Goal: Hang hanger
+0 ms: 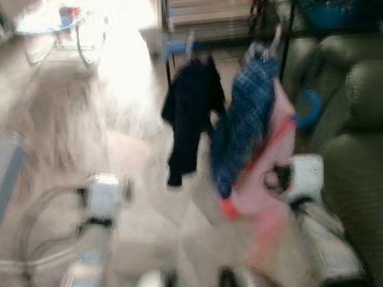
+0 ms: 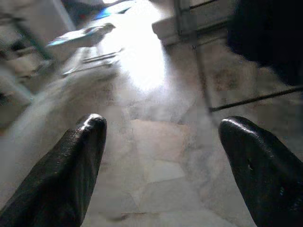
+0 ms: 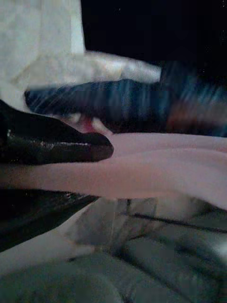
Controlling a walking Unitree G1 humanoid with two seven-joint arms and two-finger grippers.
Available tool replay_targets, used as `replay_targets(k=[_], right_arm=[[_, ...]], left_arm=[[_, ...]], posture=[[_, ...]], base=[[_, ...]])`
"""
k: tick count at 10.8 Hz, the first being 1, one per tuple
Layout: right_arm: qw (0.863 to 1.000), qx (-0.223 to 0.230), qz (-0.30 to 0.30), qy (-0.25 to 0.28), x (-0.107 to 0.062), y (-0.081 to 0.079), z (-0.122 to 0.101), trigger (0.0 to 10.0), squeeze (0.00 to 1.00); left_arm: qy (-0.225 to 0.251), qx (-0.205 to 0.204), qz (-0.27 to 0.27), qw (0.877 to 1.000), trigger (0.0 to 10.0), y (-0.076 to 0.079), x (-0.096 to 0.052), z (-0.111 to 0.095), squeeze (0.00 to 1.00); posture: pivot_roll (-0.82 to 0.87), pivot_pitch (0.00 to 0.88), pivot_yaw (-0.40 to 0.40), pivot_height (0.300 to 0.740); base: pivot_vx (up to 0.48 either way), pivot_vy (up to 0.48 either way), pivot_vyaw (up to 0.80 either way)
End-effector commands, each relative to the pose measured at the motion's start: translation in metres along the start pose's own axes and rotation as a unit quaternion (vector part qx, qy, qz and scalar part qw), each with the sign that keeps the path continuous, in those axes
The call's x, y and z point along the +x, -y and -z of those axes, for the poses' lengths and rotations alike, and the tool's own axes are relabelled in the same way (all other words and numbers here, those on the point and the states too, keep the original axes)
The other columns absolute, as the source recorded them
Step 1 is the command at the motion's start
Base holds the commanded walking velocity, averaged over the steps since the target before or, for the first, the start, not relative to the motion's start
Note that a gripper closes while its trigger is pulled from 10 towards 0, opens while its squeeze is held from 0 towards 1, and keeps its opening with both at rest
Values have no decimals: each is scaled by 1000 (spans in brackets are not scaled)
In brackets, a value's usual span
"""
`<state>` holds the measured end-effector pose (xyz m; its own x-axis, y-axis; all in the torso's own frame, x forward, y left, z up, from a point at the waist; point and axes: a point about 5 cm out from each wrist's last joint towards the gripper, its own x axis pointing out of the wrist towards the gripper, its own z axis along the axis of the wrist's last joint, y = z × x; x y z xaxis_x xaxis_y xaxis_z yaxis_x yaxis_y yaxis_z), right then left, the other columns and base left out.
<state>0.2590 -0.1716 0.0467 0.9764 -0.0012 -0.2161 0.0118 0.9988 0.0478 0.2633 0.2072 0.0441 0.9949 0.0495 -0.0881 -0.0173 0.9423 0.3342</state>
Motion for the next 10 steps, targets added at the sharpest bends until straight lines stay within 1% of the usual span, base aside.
replay_targets(k=[1, 2, 3, 4, 5, 6, 7, 8, 9, 10], right_arm=[[999, -2, 19, 32, -6, 4, -5, 10000, 0], [998, 4, 48, 34, -13, 8, 0, 10000, 0], [996, -17, 67, 48, -23, 15, 3, 10000, 0], [994, -38, 83, 53, -29, 22, 5, 10000, 0], [990, -37, 133, 42, -43, 41, 12, 10000, 0], [988, -44, 145, 32, -50, 49, 17, 10000, 0], [987, -52, 148, 33, -54, 52, 17, 10000, 0], [987, -56, 146, 41, -59, 53, 12, 10000, 0], [986, -52, 149, 43, -65, 54, 11, 10000, 0], [987, -52, 143, 43, -68, 52, 12, 10000, 0]], left_arm=[[29, 0, -28, 999, 10000, -5, 2, -12, 0], [32, -1, -42, 999, 10000, -9, 0, -13, 0], [31, 1, -44, 999, 10000, -9, -6, -10, 0], [29, 2, -47, 998, 10000, -8, -10, -8, 0], [26, -2, -51, 998, 10000, -7, -17, -7, 0], [23, -4, -51, 998, 10000, -4, -21, -5, 0], [22, -6, -53, 998, 10000, -2, -22, -5, 0], [25, -9, -62, 998, 10000, -1, -25, -7, 0], [29, -6, -72, 997, 10000, -1, -30, -8, 0], [28, -7, -71, 997, 10000, 0, -33, -7, 0]], posture=[[9, 123, 19, 740], [13, 118, 17, 740], [14, 116, 15, 740], [16, 118, 2, 740], [7, 119, -3, 740], [-3, 117, -9, 740], [-13, 112, -14, 740], [-33, 102, -19, 740], [-38, 102, -21, 740], [-41, 105, -22, 740]], base=[[0, -251, 0], [0, -255, 0], [0, -251, 0], [0, -255, 0], [0, -255, 0], [0, -240, 0], [0, 0, 0], [0, 0, 0], [0, 0, 0], [0, 0, 0]])
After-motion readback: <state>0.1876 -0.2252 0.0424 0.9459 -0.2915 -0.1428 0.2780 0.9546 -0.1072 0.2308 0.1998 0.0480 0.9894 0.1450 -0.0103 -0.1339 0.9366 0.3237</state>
